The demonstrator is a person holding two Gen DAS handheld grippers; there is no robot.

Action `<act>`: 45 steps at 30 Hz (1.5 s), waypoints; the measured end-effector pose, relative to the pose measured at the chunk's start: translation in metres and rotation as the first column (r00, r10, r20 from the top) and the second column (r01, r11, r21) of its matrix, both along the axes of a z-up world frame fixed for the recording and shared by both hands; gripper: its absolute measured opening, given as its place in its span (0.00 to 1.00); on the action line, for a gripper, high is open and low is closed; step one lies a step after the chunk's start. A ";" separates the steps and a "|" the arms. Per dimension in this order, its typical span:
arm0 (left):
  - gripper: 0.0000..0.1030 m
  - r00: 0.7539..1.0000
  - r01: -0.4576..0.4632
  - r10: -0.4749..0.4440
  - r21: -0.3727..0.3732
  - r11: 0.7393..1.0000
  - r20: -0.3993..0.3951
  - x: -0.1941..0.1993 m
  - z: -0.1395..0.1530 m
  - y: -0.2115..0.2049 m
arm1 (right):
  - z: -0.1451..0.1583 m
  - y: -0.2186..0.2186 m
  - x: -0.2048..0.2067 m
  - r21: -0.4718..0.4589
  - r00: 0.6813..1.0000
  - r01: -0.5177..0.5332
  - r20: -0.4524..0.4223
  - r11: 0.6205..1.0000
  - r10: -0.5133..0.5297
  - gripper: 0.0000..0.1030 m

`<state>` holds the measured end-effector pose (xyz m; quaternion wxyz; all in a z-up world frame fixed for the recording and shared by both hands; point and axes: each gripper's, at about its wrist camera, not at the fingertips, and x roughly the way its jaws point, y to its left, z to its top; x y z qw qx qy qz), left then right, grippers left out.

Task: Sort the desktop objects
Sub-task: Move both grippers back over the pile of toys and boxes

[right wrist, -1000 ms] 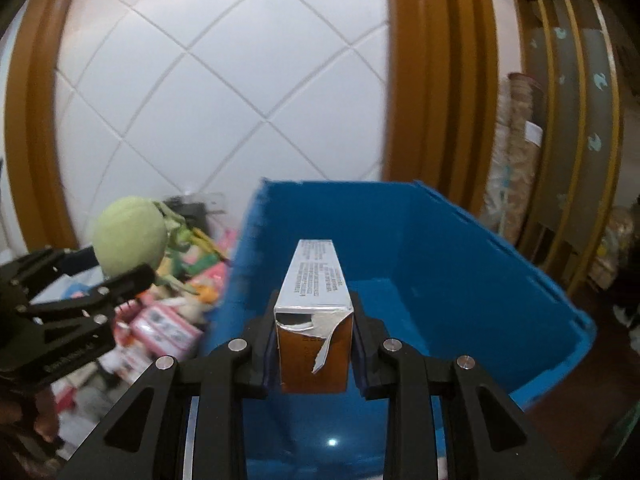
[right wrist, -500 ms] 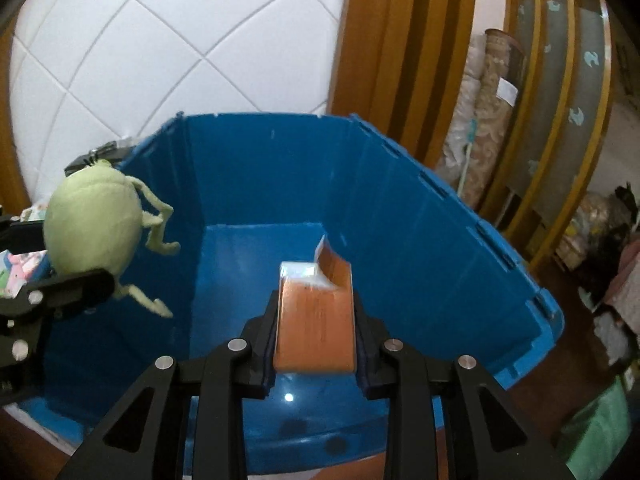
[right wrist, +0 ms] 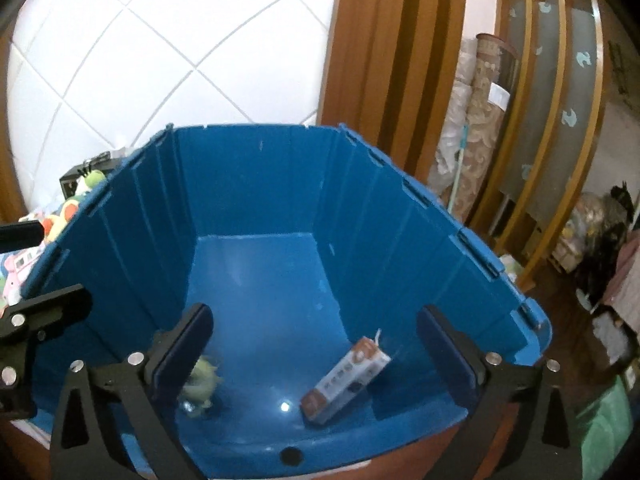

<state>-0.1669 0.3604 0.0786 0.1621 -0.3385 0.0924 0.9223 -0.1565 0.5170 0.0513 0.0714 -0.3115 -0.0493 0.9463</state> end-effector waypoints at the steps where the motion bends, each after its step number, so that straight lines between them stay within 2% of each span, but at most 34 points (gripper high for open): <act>1: 0.79 1.000 -0.003 0.003 0.017 1.000 -0.004 0.002 0.001 -0.005 | 0.003 -0.003 0.003 -0.007 1.000 -0.006 -0.011 1.000 0.006 1.00; 8: 0.79 0.993 -0.089 0.097 0.117 0.989 -0.064 0.023 0.009 -0.065 | 0.022 -0.041 0.026 -0.059 0.989 -0.131 -0.083 0.990 0.126 1.00; 11: 0.79 0.978 -0.162 0.175 0.114 0.980 -0.114 0.032 0.011 -0.104 | 0.030 -0.065 0.032 -0.068 0.977 -0.187 -0.116 0.980 0.178 1.00; 14: 0.79 0.964 -0.224 0.237 0.108 0.969 -0.124 0.036 0.007 -0.140 | 0.038 -0.096 0.038 -0.091 0.960 -0.248 -0.159 0.965 0.232 1.00; 20: 0.80 0.920 -0.376 0.384 0.098 0.921 -0.077 0.038 -0.015 -0.236 | 0.046 -0.162 0.041 -0.096 0.923 -0.355 -0.191 0.930 0.333 1.00; 25: 0.80 0.873 -0.484 0.486 0.049 0.874 -0.035 0.040 -0.040 -0.315 | 0.041 -0.221 0.039 -0.107 0.893 -0.434 -0.184 0.895 0.411 1.00; 30: 0.80 0.843 -0.538 0.538 0.014 0.843 0.010 0.043 -0.071 -0.375 | 0.020 -0.272 0.033 -0.112 0.868 -0.490 -0.147 0.864 0.474 1.00; 33: 0.80 0.829 -0.557 0.557 -0.009 0.830 0.046 0.043 -0.093 -0.402 | -0.003 -0.287 0.023 -0.126 0.871 -0.491 -0.096 0.862 0.482 1.00; 40: 0.80 0.798 -0.582 0.581 -0.045 0.812 0.163 0.038 -0.149 -0.433 | -0.064 -0.307 -0.006 -0.167 0.886 -0.446 0.055 0.879 0.460 1.00; 45: 0.80 0.767 -0.607 0.603 -0.058 0.793 0.222 0.036 -0.174 -0.444 | -0.102 -0.312 -0.024 -0.188 0.876 -0.425 0.159 0.885 0.455 1.00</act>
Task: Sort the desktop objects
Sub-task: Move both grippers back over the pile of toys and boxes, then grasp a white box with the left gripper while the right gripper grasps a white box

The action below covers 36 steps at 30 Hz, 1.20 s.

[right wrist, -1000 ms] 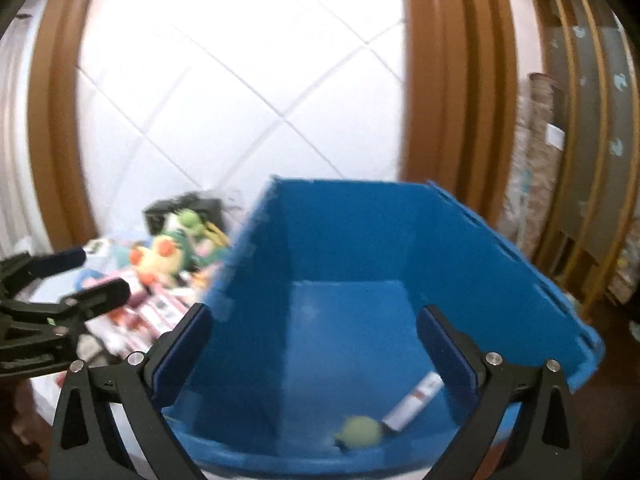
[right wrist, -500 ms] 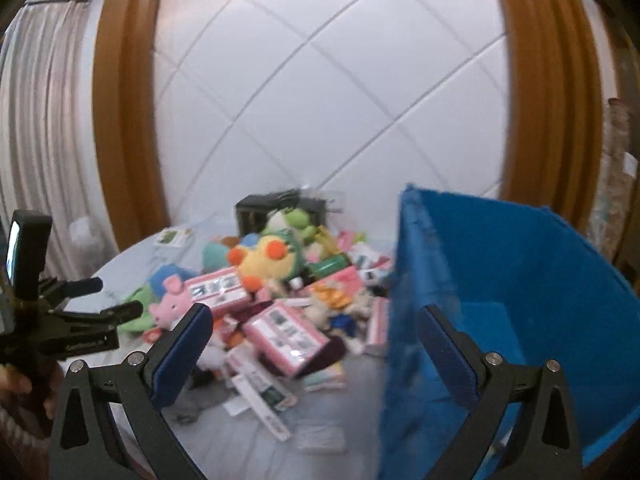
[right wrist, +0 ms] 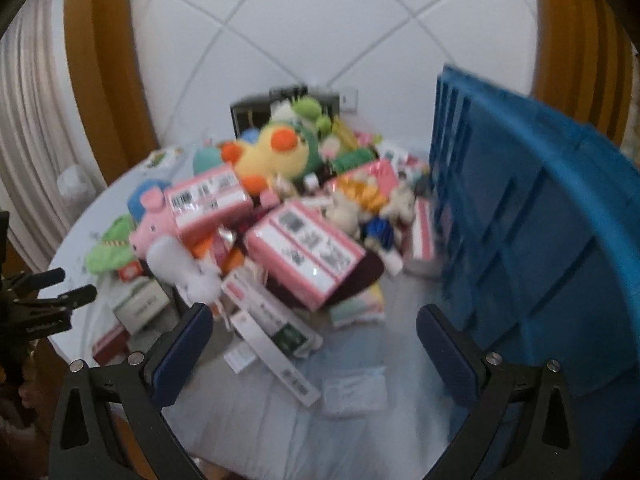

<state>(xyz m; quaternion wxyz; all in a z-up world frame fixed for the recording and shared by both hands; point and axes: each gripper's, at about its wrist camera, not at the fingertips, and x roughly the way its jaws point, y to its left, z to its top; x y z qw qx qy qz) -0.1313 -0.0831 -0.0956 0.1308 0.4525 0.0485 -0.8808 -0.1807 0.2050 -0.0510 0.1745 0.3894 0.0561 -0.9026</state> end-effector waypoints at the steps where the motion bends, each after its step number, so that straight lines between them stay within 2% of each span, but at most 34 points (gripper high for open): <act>1: 0.80 1.000 -0.006 0.006 0.003 1.000 0.005 -0.001 -0.002 -0.001 | -0.004 -0.001 -0.002 0.002 1.000 -0.002 0.011 1.000 0.002 1.00; 5: 0.80 0.999 -0.026 0.026 0.009 1.000 0.026 -0.005 -0.010 -0.007 | -0.025 -0.005 -0.012 0.015 0.998 -0.008 0.063 1.000 0.007 1.00; 12: 0.80 0.999 -0.004 0.003 0.022 1.000 0.051 -0.026 -0.021 -0.008 | -0.057 -0.010 -0.025 0.048 0.991 -0.012 0.133 0.999 0.006 1.00; 16: 0.80 0.997 -0.043 0.043 0.007 0.999 0.057 -0.034 -0.024 -0.028 | -0.073 -0.012 -0.031 0.057 0.985 -0.010 0.174 0.998 -0.001 1.00; 23: 0.80 0.993 -0.094 0.090 0.062 0.994 0.074 -0.069 -0.037 -0.061 | -0.093 -0.019 -0.039 0.065 0.974 0.010 0.224 0.998 -0.025 1.00; 26: 0.80 0.990 -0.106 0.093 0.119 0.987 0.105 -0.093 -0.052 -0.069 | -0.100 -0.023 -0.042 0.075 0.970 0.015 0.240 0.997 -0.033 1.00; 29: 0.80 0.982 -0.120 0.099 0.129 0.984 0.161 -0.111 -0.073 -0.077 | -0.110 -0.028 -0.044 0.095 0.964 0.010 0.264 0.995 -0.034 1.00; 30: 0.77 0.978 -0.125 0.102 0.120 0.985 0.183 -0.114 -0.080 -0.079 | -0.114 -0.030 -0.044 0.102 0.962 0.005 0.272 0.995 -0.033 1.00; 31: 0.70 0.974 -0.126 0.100 0.120 0.985 0.202 -0.114 -0.086 -0.082 | -0.120 -0.032 -0.045 0.110 0.958 -0.001 0.284 0.994 -0.030 1.00; 32: 0.69 0.973 -0.124 0.096 0.124 0.985 0.212 -0.110 -0.090 -0.086 | -0.122 -0.034 -0.045 0.113 0.957 -0.005 0.290 0.994 -0.028 1.00; 36: 0.51 0.970 -0.117 0.094 0.090 0.989 0.226 -0.085 -0.093 -0.100 | -0.135 -0.044 -0.048 0.119 0.949 -0.037 0.314 0.992 -0.002 1.00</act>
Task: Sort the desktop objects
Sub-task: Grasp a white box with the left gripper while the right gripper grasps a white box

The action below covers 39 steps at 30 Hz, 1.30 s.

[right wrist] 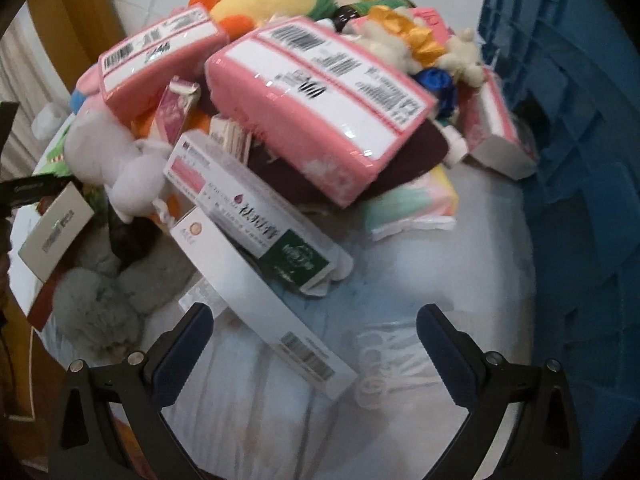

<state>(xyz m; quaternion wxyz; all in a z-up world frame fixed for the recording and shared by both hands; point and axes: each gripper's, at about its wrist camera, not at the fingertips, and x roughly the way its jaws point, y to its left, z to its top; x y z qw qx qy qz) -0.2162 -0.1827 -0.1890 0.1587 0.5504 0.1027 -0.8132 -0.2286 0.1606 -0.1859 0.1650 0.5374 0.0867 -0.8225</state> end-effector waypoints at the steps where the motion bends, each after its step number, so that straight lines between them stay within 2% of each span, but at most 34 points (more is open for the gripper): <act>1: 0.49 1.000 -0.007 0.007 -0.009 1.000 0.018 0.010 -0.003 -0.008 | -0.002 -0.002 -0.001 -0.001 1.000 -0.006 0.003 1.000 0.006 1.00; 4: 0.49 0.998 -0.026 0.028 -0.032 0.999 0.062 0.027 -0.013 -0.027 | -0.006 -0.011 -0.005 -0.006 0.999 -0.028 0.016 1.000 0.028 1.00; 7: 0.49 0.996 -0.041 0.042 -0.017 0.999 0.075 0.040 -0.020 -0.040 | -0.008 -0.018 -0.007 -0.009 0.999 -0.037 0.019 0.999 0.038 0.99; 9: 0.49 0.997 -0.039 0.040 -0.011 0.999 0.062 0.042 -0.021 -0.042 | -0.008 -0.022 -0.008 0.000 0.999 -0.046 0.020 0.999 0.046 0.94; 11: 0.49 0.998 -0.027 0.027 -0.013 1.000 0.053 0.034 -0.018 -0.043 | -0.009 -0.024 -0.009 0.008 0.998 -0.052 0.023 0.999 0.052 0.85; 15: 0.49 0.998 0.015 -0.013 -0.032 0.999 0.060 0.014 -0.022 -0.043 | -0.012 -0.027 -0.009 0.022 0.998 -0.056 0.033 0.998 0.055 0.83; 18: 0.49 0.999 0.012 -0.012 -0.016 1.000 0.048 0.007 -0.024 -0.049 | -0.012 -0.028 -0.009 0.028 0.998 -0.059 0.032 0.998 0.059 0.79; 19: 0.45 0.999 0.009 -0.008 -0.011 1.000 0.054 0.006 -0.024 -0.050 | -0.011 -0.029 -0.009 0.033 0.998 -0.063 0.028 0.997 0.062 0.75; 21: 0.44 0.999 0.004 -0.004 0.002 1.000 0.046 0.011 -0.023 -0.051 | -0.011 -0.031 -0.009 0.037 0.997 -0.069 0.025 0.997 0.068 0.54; 22: 0.43 0.999 0.005 -0.005 0.003 1.000 0.042 0.014 -0.022 -0.051 | -0.010 -0.032 -0.009 0.027 0.997 -0.073 0.026 0.997 0.072 0.40; 23: 0.43 0.999 0.004 -0.005 0.004 1.000 0.037 0.018 -0.021 -0.050 | -0.010 -0.033 -0.009 0.023 0.997 -0.074 0.024 0.997 0.073 0.39; 32: 0.42 0.997 -0.044 0.044 -0.002 0.999 -0.061 0.075 0.020 -0.037 | 0.015 -0.034 0.001 -0.029 0.994 -0.106 -0.023 0.994 0.105 0.26; 38: 0.42 0.987 -0.040 0.035 -0.033 0.999 -0.158 0.093 0.060 -0.016 | 0.046 -0.030 0.005 -0.065 0.987 -0.132 -0.102 0.989 0.125 0.17; 39: 0.42 0.983 -0.034 0.029 -0.029 0.999 -0.180 0.094 0.065 -0.018 | 0.044 -0.025 0.014 -0.068 0.985 -0.137 -0.114 0.988 0.128 0.17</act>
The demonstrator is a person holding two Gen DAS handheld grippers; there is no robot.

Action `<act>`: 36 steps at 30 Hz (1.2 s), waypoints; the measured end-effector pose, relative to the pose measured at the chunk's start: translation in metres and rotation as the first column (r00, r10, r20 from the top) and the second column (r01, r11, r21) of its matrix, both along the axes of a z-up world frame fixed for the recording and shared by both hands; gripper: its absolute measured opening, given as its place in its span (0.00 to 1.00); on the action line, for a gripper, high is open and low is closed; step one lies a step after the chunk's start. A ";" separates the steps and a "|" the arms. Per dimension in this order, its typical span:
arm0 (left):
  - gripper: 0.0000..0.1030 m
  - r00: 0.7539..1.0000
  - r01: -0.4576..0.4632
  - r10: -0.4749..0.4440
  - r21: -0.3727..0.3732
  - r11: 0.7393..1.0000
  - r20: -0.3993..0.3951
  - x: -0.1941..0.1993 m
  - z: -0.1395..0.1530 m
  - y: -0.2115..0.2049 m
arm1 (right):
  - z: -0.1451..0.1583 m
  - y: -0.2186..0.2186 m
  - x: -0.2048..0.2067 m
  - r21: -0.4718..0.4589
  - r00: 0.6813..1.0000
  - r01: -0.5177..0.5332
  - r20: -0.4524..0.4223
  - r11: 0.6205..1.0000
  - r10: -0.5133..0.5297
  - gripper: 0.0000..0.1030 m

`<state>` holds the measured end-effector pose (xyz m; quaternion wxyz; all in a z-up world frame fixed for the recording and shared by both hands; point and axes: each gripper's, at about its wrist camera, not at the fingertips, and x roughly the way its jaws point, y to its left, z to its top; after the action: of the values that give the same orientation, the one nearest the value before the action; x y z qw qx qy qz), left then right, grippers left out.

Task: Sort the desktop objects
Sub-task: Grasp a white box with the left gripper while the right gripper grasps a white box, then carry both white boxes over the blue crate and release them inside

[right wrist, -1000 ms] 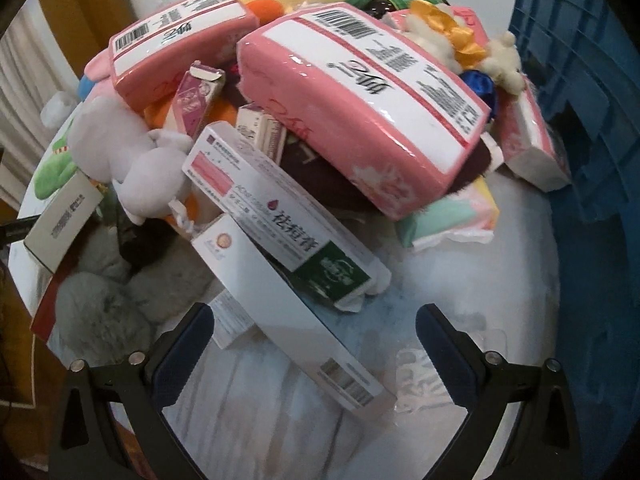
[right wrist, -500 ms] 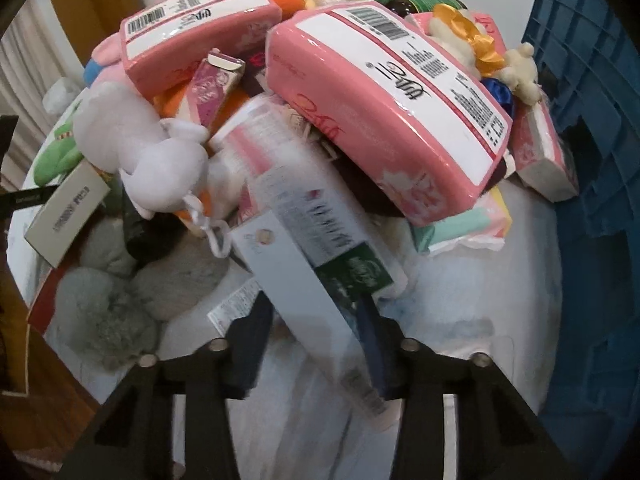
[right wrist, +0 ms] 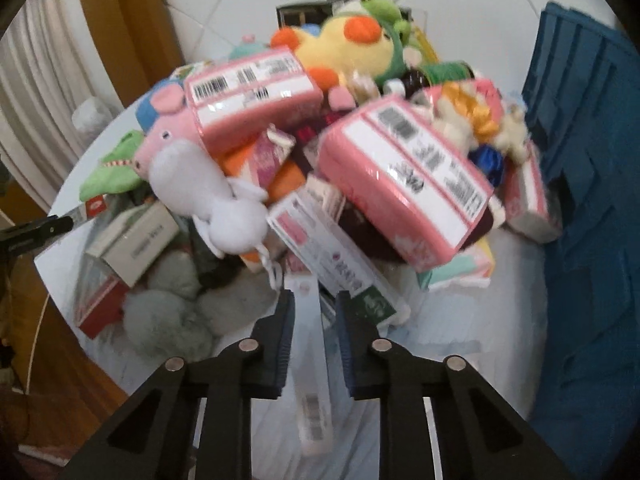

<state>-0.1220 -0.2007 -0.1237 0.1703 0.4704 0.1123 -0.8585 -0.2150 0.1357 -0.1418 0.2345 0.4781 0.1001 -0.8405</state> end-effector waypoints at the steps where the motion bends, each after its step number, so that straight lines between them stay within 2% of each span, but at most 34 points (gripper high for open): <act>1: 0.42 1.000 0.002 -0.002 -0.001 1.000 -0.012 0.002 0.004 0.001 | -0.001 0.004 -0.003 -0.003 1.000 -0.003 -0.004 1.000 0.003 0.17; 4: 0.42 0.999 0.009 -0.009 -0.016 1.000 -0.034 0.005 0.013 0.010 | 0.005 -0.002 0.005 -0.006 1.000 -0.006 0.011 1.000 0.006 0.19; 6: 0.41 0.999 0.016 -0.016 -0.011 1.000 -0.031 0.007 0.014 0.015 | 0.005 -0.003 0.004 -0.003 1.000 0.003 0.027 1.000 -0.003 0.37; 7: 0.41 0.999 0.019 -0.019 -0.007 1.000 -0.029 0.008 0.013 0.017 | 0.000 0.001 0.004 0.003 0.999 0.009 0.047 1.000 -0.009 0.53; 8: 0.42 0.999 0.021 -0.022 -0.004 1.000 -0.025 0.009 0.012 0.019 | -0.005 0.003 0.008 0.005 0.998 0.013 0.057 1.000 -0.013 0.61; 12: 0.41 0.999 0.034 -0.034 0.002 0.999 -0.012 0.010 0.005 0.026 | -0.030 0.010 0.010 0.028 0.992 0.027 0.125 0.999 -0.030 0.60; 13: 0.41 0.999 0.038 -0.038 0.001 0.999 -0.013 0.010 0.005 0.028 | -0.039 0.010 0.009 0.037 0.989 0.030 0.143 0.999 -0.035 0.55; 14: 0.41 0.999 0.042 -0.042 -0.002 0.999 -0.013 0.011 0.005 0.029 | -0.046 0.010 0.008 0.040 0.987 0.034 0.157 0.999 -0.040 0.44; 15: 0.41 0.999 0.046 -0.046 -0.008 0.999 -0.014 0.011 0.006 0.032 | -0.053 0.010 0.008 0.041 0.984 0.034 0.175 0.999 -0.041 0.38; 16: 0.41 0.999 0.052 -0.052 -0.013 0.999 -0.017 0.011 0.007 0.035 | -0.058 0.010 0.008 0.041 0.982 0.032 0.185 0.999 -0.040 0.26; 17: 0.41 0.998 0.057 -0.058 -0.016 0.998 -0.021 0.011 0.009 0.037 | -0.061 0.009 0.008 0.045 0.981 0.029 0.191 0.999 -0.037 0.22; 19: 0.41 0.997 0.072 -0.073 -0.030 0.997 -0.034 0.011 0.014 0.044 | -0.059 0.009 0.011 0.040 0.983 0.023 0.180 0.999 -0.029 0.22; 23: 0.41 0.991 0.108 -0.113 -0.061 0.992 -0.072 0.010 0.030 0.060 | -0.033 0.011 0.017 0.010 0.993 0.020 0.112 1.000 -0.021 0.22; 27: 0.41 0.974 0.167 -0.180 -0.102 0.981 -0.136 0.007 0.055 0.088 | 0.012 0.018 0.026 -0.035 1.000 0.026 0.017 0.999 -0.025 0.22; 30: 0.41 0.951 0.225 -0.247 -0.130 0.966 -0.187 0.001 0.078 0.115 | 0.060 0.024 0.037 -0.073 0.996 0.027 -0.081 0.997 -0.033 0.22; 36: 0.41 0.871 0.376 -0.403 -0.147 0.915 -0.280 -0.016 0.121 0.179 | 0.135 0.051 0.056 -0.108 0.966 0.073 -0.239 0.991 -0.097 0.22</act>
<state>-0.1385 -0.0221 -0.0027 -0.0053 0.3378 0.0023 -0.9412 -0.1592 0.1863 -0.0073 0.2072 0.3631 0.0661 -0.9060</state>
